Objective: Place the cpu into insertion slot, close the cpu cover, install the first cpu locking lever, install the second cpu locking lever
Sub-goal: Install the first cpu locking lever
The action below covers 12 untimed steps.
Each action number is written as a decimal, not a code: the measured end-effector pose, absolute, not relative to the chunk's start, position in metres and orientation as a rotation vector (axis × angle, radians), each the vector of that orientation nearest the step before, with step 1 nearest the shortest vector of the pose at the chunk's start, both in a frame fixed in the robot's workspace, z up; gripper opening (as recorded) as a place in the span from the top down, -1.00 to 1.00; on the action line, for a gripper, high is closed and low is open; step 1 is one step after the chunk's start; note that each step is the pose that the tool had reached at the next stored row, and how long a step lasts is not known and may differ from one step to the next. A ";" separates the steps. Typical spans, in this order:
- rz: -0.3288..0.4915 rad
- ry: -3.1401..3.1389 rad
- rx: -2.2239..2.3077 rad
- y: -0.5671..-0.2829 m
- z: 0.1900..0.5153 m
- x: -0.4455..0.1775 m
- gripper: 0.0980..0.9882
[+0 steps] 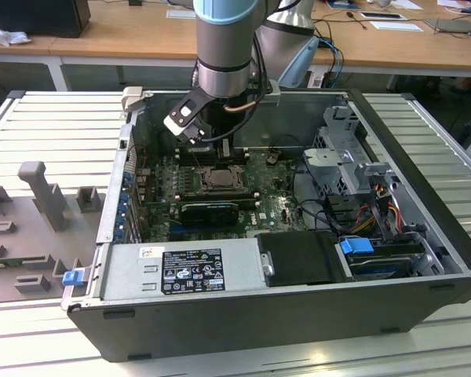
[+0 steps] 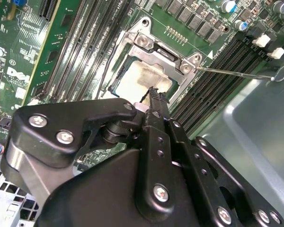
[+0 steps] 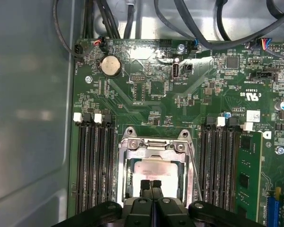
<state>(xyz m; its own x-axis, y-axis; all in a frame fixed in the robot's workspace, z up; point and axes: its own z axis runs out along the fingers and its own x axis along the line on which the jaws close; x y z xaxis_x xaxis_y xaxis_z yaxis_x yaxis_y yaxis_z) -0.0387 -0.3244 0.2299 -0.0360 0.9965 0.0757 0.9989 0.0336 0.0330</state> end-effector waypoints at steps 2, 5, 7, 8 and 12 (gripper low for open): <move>-0.119 -2.235 -2.159 -0.324 0.231 -0.039 0.98; -0.119 -2.235 -2.159 -0.324 0.239 -0.039 0.98; -0.119 -2.235 -2.159 -0.324 0.241 -0.039 0.98; -0.119 -2.236 -2.159 -0.324 0.244 -0.039 0.98; -0.118 -2.236 -2.159 -0.324 0.251 -0.039 0.98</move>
<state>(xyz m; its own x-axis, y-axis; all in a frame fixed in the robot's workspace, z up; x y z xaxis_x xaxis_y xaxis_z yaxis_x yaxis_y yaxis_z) -0.0387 -0.3244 0.2510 -0.0361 0.9965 0.0753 0.9989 0.0337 0.0329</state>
